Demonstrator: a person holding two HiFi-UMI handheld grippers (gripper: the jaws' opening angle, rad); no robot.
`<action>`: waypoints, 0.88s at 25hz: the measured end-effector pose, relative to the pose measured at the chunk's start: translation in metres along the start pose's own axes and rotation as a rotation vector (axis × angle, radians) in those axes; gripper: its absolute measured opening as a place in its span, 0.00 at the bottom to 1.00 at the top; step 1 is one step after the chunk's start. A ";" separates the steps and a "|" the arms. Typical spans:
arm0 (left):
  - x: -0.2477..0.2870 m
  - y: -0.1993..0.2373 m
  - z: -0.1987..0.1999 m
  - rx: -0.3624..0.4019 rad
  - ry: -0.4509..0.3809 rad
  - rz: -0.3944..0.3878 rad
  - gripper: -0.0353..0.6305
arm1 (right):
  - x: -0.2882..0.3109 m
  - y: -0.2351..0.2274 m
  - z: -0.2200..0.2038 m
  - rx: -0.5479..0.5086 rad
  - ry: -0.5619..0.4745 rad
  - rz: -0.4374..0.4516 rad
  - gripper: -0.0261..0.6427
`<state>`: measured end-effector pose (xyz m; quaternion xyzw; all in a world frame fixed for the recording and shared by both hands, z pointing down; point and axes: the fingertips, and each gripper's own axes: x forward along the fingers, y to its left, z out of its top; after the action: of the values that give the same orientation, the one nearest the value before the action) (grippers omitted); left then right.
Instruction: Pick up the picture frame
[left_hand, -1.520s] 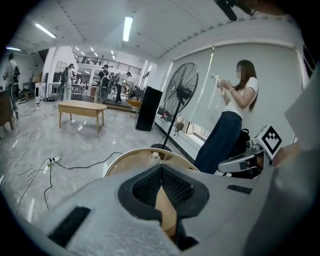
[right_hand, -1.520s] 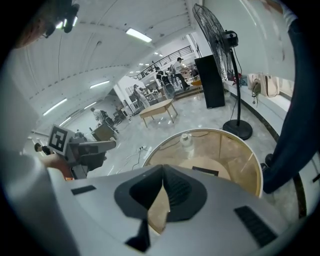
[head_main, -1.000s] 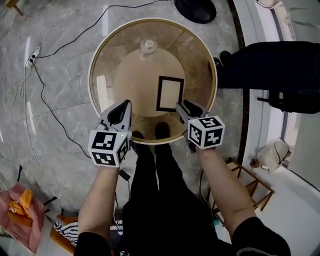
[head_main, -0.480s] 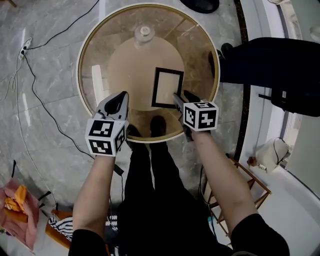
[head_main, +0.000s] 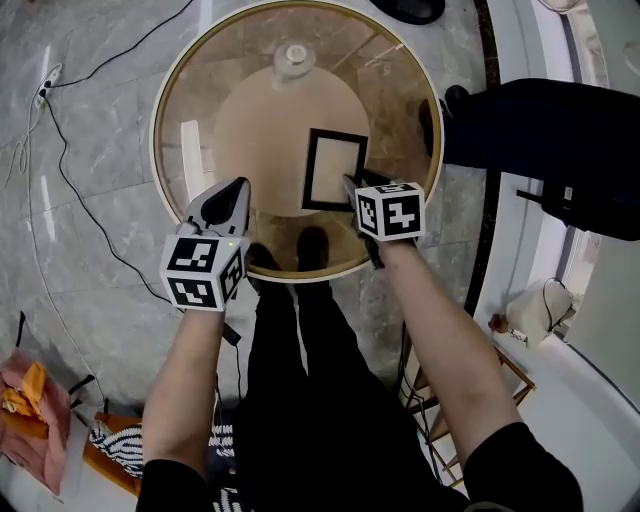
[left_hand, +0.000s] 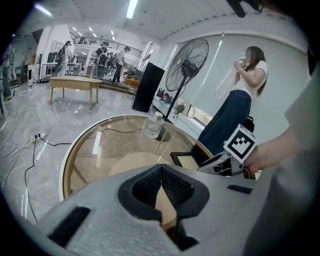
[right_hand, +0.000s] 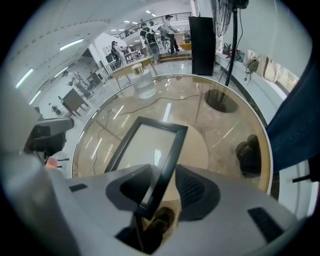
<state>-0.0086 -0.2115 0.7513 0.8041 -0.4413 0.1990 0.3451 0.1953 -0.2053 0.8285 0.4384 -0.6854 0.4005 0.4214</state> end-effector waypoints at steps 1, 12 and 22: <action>0.000 0.002 -0.002 -0.006 0.000 0.004 0.07 | 0.001 0.001 0.002 -0.004 0.005 0.007 0.28; -0.006 0.006 -0.016 -0.019 0.028 0.012 0.07 | 0.001 0.006 0.006 -0.004 0.021 0.077 0.16; -0.009 0.005 -0.019 -0.031 0.029 0.001 0.07 | -0.009 0.013 0.008 -0.075 -0.030 0.043 0.14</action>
<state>-0.0177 -0.1945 0.7609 0.7953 -0.4398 0.2040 0.3640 0.1834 -0.2066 0.8155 0.4136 -0.7154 0.3769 0.4183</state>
